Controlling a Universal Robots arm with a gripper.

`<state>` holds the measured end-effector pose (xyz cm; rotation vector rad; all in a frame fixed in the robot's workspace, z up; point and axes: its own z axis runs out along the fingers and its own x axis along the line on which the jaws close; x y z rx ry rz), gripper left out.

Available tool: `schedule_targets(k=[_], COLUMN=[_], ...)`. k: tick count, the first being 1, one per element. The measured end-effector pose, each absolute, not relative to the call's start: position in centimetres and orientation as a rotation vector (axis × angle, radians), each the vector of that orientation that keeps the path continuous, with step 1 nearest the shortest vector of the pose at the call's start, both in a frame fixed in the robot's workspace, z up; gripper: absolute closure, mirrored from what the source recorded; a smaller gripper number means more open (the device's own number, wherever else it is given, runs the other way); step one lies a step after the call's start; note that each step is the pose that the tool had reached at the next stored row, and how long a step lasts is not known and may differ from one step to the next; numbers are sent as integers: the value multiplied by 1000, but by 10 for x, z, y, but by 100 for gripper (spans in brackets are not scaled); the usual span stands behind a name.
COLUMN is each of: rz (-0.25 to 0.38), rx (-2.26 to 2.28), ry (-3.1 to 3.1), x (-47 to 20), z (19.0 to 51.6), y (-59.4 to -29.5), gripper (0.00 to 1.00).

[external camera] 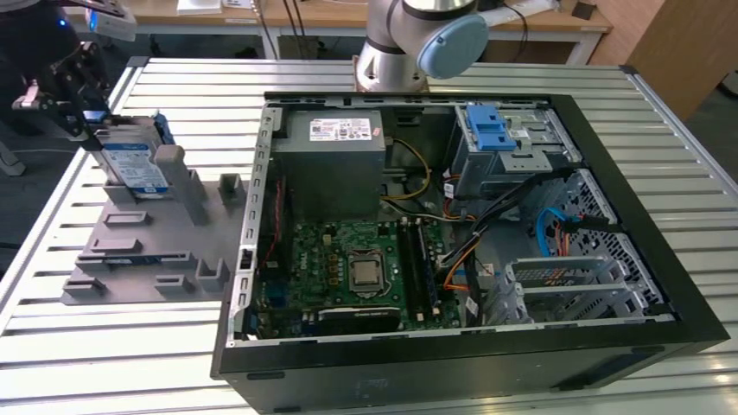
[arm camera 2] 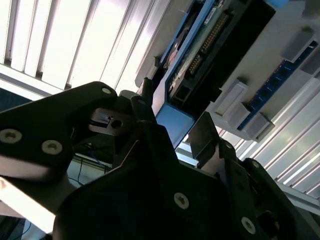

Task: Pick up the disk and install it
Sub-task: 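Pick up the disk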

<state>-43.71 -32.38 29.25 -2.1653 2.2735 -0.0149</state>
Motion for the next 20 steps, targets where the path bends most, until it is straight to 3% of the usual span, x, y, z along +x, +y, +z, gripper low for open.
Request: schedule_targets(k=[2, 3, 16, 18, 20], rz=[-15, -15, -17, -16, -17], rx=[-2165, -2165, -2165, -2166, -2166], ry=[2273, 2273, 2274, 2274, 2274], x=[-438, -438, -438, -438, -438], z=[291, 290, 287, 287, 288], y=[-324, -324, -324, -324, -324], gripper=[43, 49, 49, 57, 57])
